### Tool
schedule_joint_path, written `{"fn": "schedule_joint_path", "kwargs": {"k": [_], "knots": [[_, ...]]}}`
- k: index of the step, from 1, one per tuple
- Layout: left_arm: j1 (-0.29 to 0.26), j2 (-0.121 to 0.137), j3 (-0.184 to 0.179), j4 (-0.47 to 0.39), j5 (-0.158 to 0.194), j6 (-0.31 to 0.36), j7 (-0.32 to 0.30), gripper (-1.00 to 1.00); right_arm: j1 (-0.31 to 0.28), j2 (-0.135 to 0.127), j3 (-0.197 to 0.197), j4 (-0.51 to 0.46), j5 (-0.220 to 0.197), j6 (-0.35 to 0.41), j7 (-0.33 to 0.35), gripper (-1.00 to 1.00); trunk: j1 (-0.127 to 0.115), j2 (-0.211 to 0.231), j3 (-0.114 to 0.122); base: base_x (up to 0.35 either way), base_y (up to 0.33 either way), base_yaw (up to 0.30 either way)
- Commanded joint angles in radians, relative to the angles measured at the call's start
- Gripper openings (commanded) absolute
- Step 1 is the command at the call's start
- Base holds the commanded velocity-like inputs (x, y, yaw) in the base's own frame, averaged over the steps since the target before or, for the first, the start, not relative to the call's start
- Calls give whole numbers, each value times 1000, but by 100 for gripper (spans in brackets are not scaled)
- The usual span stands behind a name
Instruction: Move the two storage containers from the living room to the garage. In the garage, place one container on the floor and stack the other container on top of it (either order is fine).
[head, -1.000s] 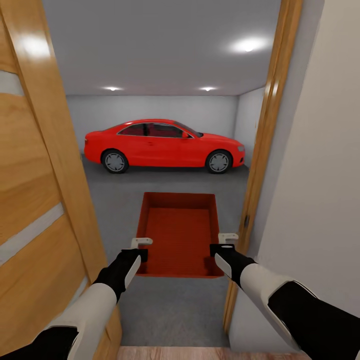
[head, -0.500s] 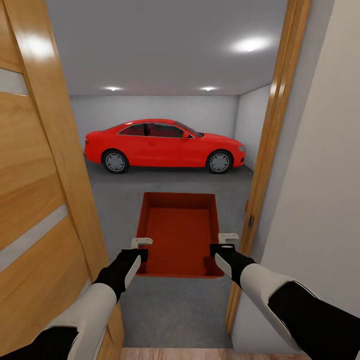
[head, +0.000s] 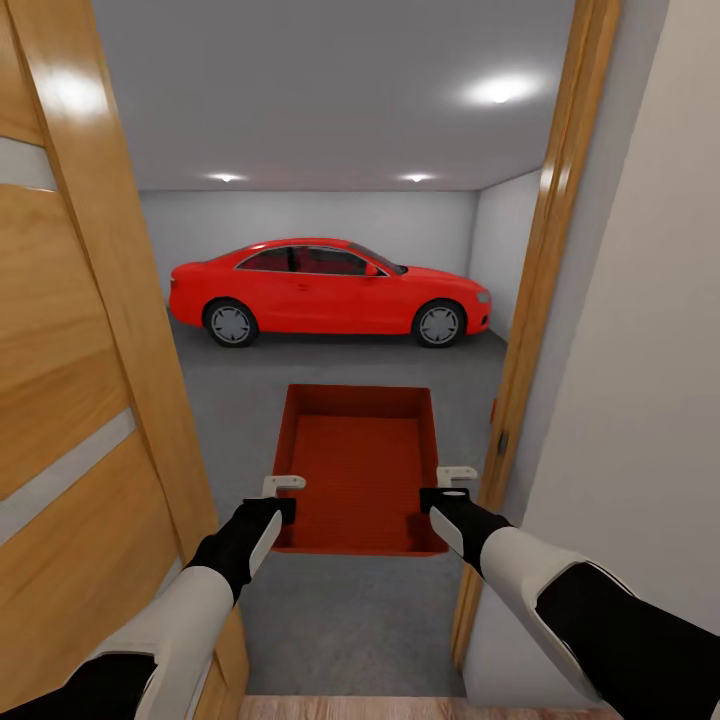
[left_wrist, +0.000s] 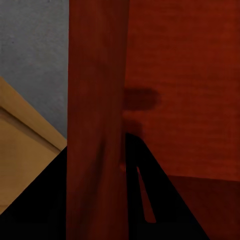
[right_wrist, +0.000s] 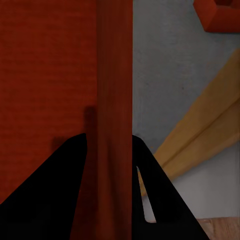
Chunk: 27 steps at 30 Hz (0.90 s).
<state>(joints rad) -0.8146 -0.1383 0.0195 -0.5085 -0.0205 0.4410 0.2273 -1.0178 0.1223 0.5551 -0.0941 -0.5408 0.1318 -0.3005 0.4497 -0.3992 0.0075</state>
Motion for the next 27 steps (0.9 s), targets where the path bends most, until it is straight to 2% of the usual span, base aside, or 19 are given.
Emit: {"fn": "schedule_joint_path", "kwargs": {"k": [1, 9, 27], "knots": [[0, 0, -3, 2, 30, 2, 3, -100, 0, -3, 42, -4, 24, 2, -6, -100, 0, -1, 0, 0, 0, 0], [0, 0, -4, 2, 30, 3, 7, -100, 0, -3, 42, -4, 24, 2, -6, -100, 0, -1, 0, 35, 0, 0], [0, 0, -3, 2, 30, 2, 13, -100, 0, -3, 43, -4, 25, 2, -6, -100, 0, -1, 0, 286, 0, 0]]}}
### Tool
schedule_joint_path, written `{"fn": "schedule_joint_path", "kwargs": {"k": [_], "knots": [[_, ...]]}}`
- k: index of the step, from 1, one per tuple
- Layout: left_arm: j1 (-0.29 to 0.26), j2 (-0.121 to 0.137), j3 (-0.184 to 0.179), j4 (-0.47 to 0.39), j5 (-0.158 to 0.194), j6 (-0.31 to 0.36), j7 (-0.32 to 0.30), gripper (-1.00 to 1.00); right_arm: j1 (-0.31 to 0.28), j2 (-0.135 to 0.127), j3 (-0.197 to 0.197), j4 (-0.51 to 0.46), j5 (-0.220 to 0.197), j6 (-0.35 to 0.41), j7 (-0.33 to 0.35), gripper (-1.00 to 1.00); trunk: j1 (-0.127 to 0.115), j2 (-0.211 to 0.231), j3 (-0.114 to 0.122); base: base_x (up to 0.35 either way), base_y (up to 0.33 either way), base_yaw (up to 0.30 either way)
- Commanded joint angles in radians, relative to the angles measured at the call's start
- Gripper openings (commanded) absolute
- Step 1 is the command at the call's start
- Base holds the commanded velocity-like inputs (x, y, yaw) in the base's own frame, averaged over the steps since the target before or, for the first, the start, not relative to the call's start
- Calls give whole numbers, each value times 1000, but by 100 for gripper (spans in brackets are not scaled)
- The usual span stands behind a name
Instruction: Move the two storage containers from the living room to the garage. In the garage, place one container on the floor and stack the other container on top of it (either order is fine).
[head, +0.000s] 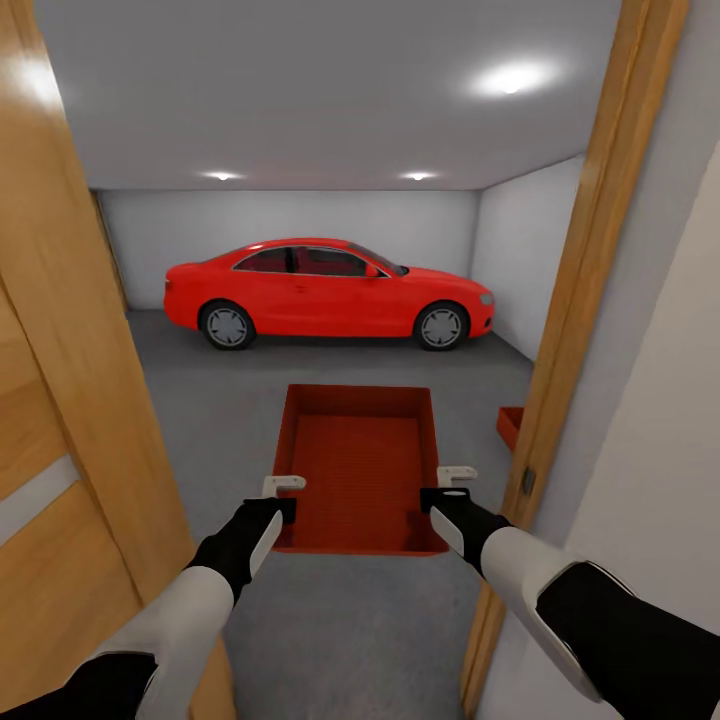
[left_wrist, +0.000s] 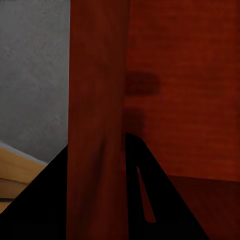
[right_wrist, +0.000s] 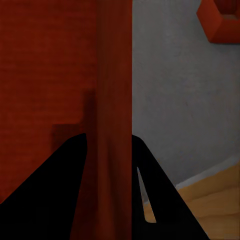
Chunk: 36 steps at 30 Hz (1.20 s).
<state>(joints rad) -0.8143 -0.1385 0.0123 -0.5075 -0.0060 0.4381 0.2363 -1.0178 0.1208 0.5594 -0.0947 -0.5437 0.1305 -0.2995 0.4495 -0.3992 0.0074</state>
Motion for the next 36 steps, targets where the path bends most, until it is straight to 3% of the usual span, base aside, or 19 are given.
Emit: {"fn": "schedule_joint_path", "kwargs": {"k": [1, 31, 36], "knots": [[0, 0, 5, 1, 15, 5, 4, -100, 0, -1, 39, -4, 28, 3, -7, -100, 1, -1, 0, 71, 0, 0], [0, 0, 5, 0, 16, 4, 5, -100, 0, -1, 39, -3, 28, 3, -7, -100, 1, -1, 0, 15, 34, 0], [0, -1, 5, 1, 16, 4, 5, -100, 0, -1, 39, -3, 28, 3, -7, -100, 1, -1, 0, 208, 0, 0]]}}
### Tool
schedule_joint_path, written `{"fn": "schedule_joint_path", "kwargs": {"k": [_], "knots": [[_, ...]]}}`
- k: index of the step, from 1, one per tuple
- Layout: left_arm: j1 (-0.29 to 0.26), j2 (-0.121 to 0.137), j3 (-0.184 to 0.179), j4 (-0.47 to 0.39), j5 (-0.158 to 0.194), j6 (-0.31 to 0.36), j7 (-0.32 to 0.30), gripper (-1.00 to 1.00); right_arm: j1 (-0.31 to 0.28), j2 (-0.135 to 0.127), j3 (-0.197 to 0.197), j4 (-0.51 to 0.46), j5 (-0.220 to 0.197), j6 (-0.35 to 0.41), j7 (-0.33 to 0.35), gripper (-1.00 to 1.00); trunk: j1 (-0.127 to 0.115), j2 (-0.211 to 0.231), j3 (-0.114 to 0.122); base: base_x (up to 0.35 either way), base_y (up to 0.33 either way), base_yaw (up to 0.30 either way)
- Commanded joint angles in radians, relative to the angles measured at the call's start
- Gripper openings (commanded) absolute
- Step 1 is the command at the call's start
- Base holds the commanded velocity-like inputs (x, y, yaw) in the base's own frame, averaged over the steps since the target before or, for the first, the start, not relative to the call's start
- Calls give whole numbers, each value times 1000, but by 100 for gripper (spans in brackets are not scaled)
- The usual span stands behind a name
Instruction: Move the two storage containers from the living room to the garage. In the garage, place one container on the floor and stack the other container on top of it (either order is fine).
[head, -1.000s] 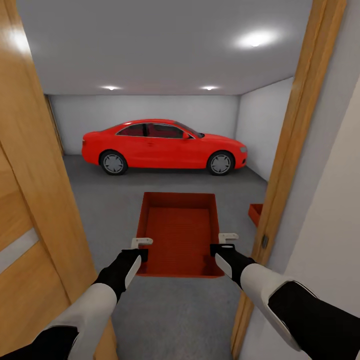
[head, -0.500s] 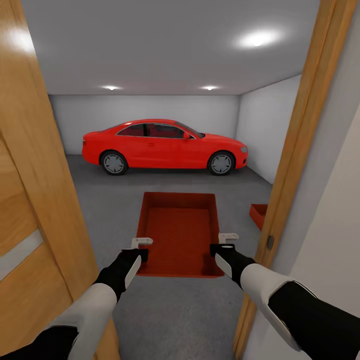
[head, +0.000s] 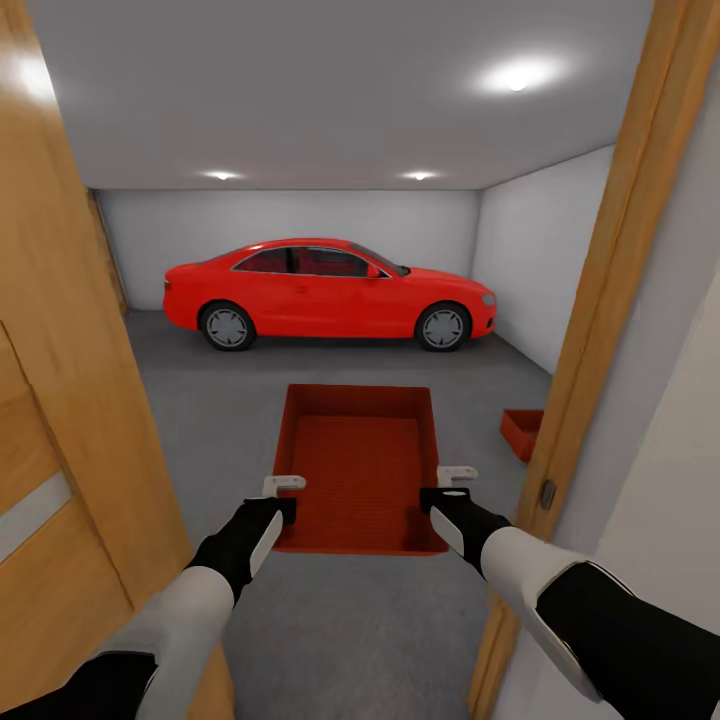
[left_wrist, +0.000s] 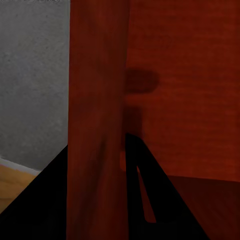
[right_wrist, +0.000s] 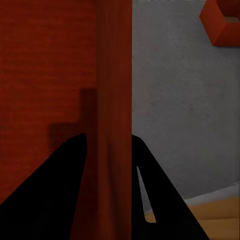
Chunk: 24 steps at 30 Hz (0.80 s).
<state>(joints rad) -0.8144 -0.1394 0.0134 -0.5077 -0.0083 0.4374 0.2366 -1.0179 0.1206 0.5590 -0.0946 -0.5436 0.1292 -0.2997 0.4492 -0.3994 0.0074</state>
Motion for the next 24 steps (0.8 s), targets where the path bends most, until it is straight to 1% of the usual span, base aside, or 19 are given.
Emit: {"fn": "schedule_joint_path", "kwargs": {"k": [1, 24], "knots": [[0, 0, 3, 1, 19, 4, 4, -100, 0, -1, 39, -4, 28, 4, -7, -100, 1, -1, 0, 292, 0, 0], [0, 1, 3, 3, 19, 4, 4, -100, 0, -1, 39, -4, 28, 4, -7, -100, 1, -1, 0, 319, 0, 0]]}}
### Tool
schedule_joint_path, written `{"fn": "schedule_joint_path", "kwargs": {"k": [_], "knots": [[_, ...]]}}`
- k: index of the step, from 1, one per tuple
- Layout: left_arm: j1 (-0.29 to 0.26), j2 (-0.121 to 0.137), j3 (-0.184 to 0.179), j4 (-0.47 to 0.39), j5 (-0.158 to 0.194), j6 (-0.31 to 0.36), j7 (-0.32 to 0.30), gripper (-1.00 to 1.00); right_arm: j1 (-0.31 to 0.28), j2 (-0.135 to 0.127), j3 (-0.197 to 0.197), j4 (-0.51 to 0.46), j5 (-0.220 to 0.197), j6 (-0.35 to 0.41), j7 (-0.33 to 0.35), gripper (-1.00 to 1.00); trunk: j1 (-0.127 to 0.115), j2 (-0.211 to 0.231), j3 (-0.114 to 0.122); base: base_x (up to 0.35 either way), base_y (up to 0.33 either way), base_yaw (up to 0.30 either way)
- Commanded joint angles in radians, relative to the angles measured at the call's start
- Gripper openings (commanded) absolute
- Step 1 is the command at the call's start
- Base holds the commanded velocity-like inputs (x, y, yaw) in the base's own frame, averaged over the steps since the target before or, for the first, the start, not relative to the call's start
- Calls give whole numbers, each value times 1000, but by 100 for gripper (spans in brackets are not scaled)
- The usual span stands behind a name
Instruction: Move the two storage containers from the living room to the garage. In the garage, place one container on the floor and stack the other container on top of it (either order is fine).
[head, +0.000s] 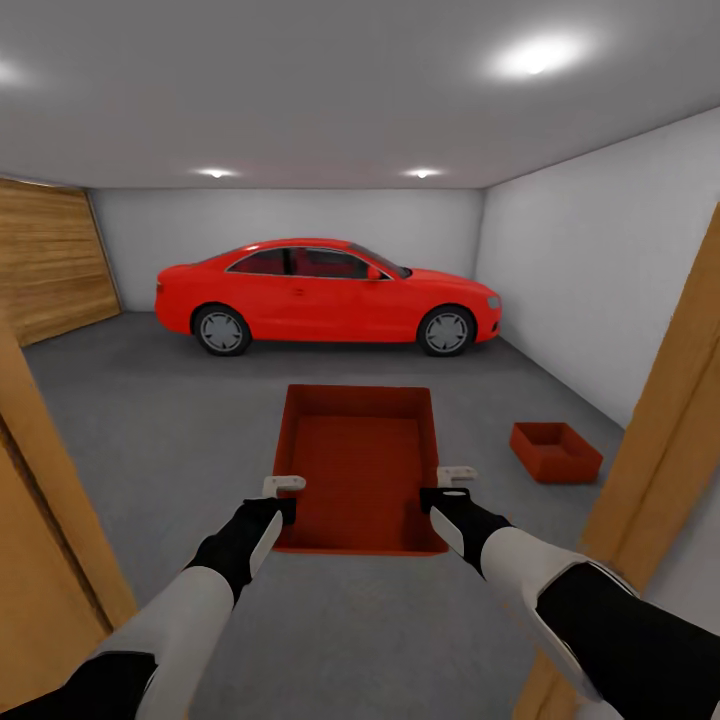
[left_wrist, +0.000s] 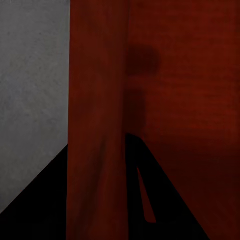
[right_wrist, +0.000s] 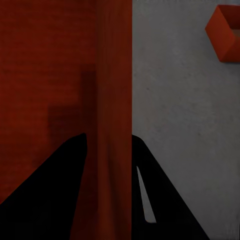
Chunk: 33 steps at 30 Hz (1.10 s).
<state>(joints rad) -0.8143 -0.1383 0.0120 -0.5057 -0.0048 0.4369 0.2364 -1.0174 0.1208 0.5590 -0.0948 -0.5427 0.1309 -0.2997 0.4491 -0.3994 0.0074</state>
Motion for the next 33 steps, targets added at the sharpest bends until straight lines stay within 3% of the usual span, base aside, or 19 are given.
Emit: {"fn": "schedule_joint_path", "kwargs": {"k": [1, 33], "knots": [[0, 0, 5, 1, 16, 5, 4, -100, 0, -1, 39, -4, 27, 3, -7, -100, 1, -1, 0, 322, 0, 0], [0, 0, 5, 3, 16, 6, 3, -100, -1, -1, 39, -4, 27, 3, -7, -100, 1, -1, 0, 322, 0, 0]]}}
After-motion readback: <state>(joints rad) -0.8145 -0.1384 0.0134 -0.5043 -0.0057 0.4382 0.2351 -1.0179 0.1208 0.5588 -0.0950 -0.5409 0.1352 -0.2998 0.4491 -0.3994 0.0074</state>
